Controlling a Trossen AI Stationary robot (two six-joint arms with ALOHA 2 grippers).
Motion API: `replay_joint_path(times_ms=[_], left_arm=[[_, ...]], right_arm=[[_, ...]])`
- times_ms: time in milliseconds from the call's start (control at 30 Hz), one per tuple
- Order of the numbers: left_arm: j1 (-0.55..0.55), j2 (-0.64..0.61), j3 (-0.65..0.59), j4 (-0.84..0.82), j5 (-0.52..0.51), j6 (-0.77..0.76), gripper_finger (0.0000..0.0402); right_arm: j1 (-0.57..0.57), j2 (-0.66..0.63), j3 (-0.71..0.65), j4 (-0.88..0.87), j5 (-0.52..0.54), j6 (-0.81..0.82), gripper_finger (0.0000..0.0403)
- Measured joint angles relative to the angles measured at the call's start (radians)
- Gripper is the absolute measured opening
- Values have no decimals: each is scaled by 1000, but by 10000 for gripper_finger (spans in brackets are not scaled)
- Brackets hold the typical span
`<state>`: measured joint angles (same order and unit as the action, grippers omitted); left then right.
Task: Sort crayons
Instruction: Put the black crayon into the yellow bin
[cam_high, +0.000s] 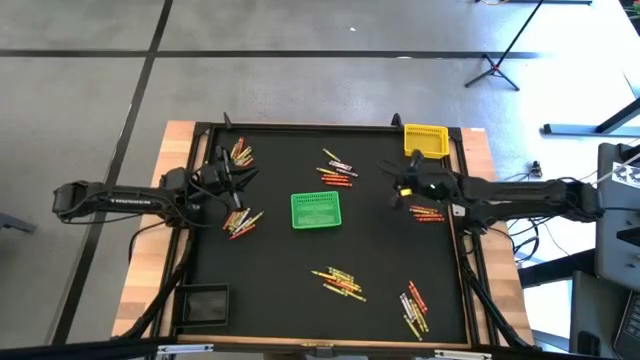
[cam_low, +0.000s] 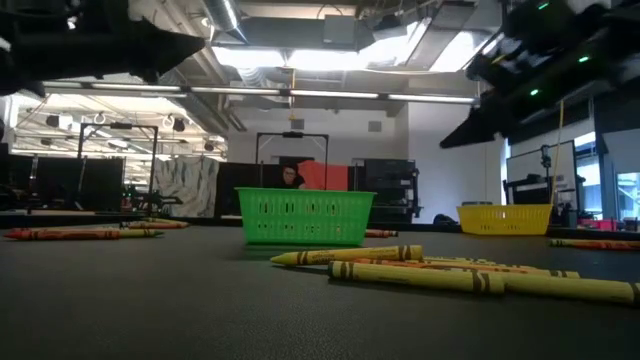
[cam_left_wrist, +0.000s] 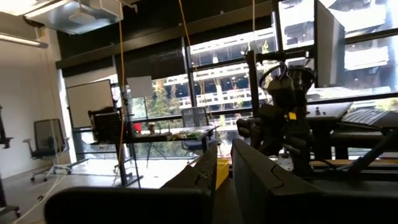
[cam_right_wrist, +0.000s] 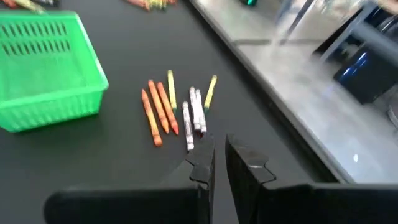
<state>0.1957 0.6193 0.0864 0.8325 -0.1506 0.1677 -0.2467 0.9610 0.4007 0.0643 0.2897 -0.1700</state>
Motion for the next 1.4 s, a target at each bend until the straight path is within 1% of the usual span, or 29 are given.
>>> replay_joint_path(times_ms=[100, 233, 300, 433, 533, 667, 867, 1000, 1233, 1300, 1400], left_arm=[[12, 62, 44, 1, 21, 16, 35], [22, 160, 102, 1, 39, 25, 35], [23, 215, 123, 1, 38, 22, 35], [26, 315, 160, -4, 36, 26, 35], [36, 369, 188, -2, 34, 26, 35], [43, 423, 206, -1, 34, 21, 35], [43, 441, 212, 2, 34, 47, 35], [43, 441, 212, 2, 36, 52, 35], [45, 441, 212, 3, 38, 53, 35], [49, 441, 212, 20, 38, 54, 35], [58, 440, 212, 43, 37, 75, 35]], right_arm=[[-68, 104, 35, 28, -70, -1, 39], [-131, 230, 59, 108, -156, 5, 46], [-152, 282, 67, 155, -192, 6, 58], [-183, 381, 91, 202, -264, 8, 94], [-188, 459, 111, 241, -283, 8, 116], [-188, 569, 146, 257, -283, 7, 126], [-188, 716, 213, 256, -283, -5, 126], [-188, 782, 260, 252, -283, -13, 127], [-188, 820, 285, 238, -278, -11, 126], [-188, 820, 287, 223, -277, -10, 118], [-188, 820, 287, 206, -280, -10, 93]])
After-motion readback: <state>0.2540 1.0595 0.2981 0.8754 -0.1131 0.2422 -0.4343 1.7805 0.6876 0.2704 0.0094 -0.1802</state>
